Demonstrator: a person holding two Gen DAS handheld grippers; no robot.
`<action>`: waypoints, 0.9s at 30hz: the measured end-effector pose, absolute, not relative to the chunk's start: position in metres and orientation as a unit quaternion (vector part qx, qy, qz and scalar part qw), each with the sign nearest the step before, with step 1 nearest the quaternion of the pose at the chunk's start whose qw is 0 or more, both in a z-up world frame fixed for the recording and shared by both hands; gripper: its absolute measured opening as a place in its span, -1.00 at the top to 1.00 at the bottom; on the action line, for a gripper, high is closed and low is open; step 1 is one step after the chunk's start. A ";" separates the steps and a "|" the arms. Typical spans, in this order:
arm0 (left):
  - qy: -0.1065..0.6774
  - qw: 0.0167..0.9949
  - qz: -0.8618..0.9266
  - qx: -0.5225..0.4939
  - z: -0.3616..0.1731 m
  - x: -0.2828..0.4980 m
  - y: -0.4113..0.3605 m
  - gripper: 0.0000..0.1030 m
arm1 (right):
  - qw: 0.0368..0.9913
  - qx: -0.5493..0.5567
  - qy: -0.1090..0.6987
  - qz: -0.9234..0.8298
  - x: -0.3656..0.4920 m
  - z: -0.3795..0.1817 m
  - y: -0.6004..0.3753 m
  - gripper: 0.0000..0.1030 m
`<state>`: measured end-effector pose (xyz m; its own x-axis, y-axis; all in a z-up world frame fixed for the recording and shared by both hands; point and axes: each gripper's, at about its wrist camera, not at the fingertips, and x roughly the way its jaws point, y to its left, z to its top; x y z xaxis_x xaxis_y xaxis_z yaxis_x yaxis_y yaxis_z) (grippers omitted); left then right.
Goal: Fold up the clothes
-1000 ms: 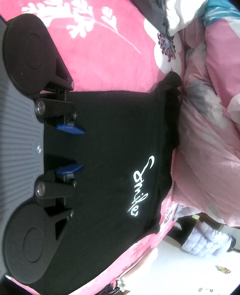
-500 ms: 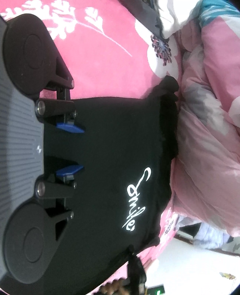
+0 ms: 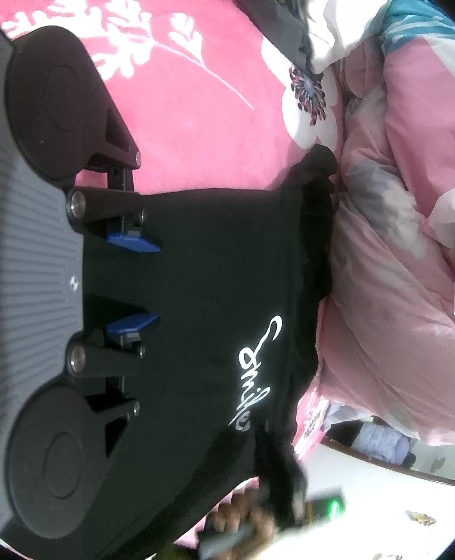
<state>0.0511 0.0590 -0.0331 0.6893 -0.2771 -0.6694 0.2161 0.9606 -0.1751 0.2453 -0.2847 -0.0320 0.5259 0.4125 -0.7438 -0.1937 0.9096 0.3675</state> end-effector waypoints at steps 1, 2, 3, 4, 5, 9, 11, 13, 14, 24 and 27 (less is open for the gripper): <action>0.370 0.918 -0.134 -0.040 -0.033 0.051 0.059 0.21 | 0.866 0.122 0.455 0.170 0.259 -0.037 -0.277 1.00; 0.370 0.918 -0.135 -0.041 -0.033 0.050 0.059 0.21 | 0.872 0.133 0.444 0.158 0.272 -0.038 -0.277 1.00; 0.369 0.919 -0.135 -0.041 -0.033 0.050 0.059 0.20 | 0.878 0.146 0.433 0.141 0.284 -0.037 -0.279 1.00; 0.368 0.919 -0.136 -0.042 -0.033 0.050 0.060 0.20 | 0.884 0.160 0.424 0.115 0.291 -0.034 -0.284 1.00; 0.367 0.919 -0.137 -0.042 -0.034 0.049 0.060 0.20 | 0.887 0.175 0.417 0.093 0.296 -0.030 -0.289 0.96; 0.358 0.920 -0.149 -0.049 -0.035 0.044 0.067 0.20 | 0.870 0.181 0.434 0.150 0.256 -0.008 -0.268 0.88; 0.356 0.920 -0.153 -0.053 -0.036 0.041 0.071 0.20 | 0.845 0.153 0.467 0.212 0.224 -0.007 -0.233 0.87; 0.356 0.920 -0.153 -0.054 -0.036 0.037 0.073 0.20 | 0.818 0.124 0.502 0.253 0.207 -0.016 -0.199 0.87; 0.357 0.920 -0.153 -0.053 -0.036 0.035 0.073 0.20 | 0.810 0.108 0.514 0.260 0.209 -0.025 -0.181 0.87; 0.358 0.919 -0.157 -0.044 -0.032 0.015 0.074 0.13 | 0.761 0.227 0.561 0.232 0.244 -0.035 -0.189 0.81; 0.360 0.918 -0.162 -0.049 -0.032 0.012 0.077 0.13 | 0.780 0.199 0.543 0.238 0.230 -0.017 -0.183 0.79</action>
<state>0.0117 0.0770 -0.0322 0.6886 -0.3329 -0.6442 0.2631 0.9425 -0.2059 0.2303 -0.1833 -0.0170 0.2968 0.5873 -0.7530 -0.1560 0.8078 0.5685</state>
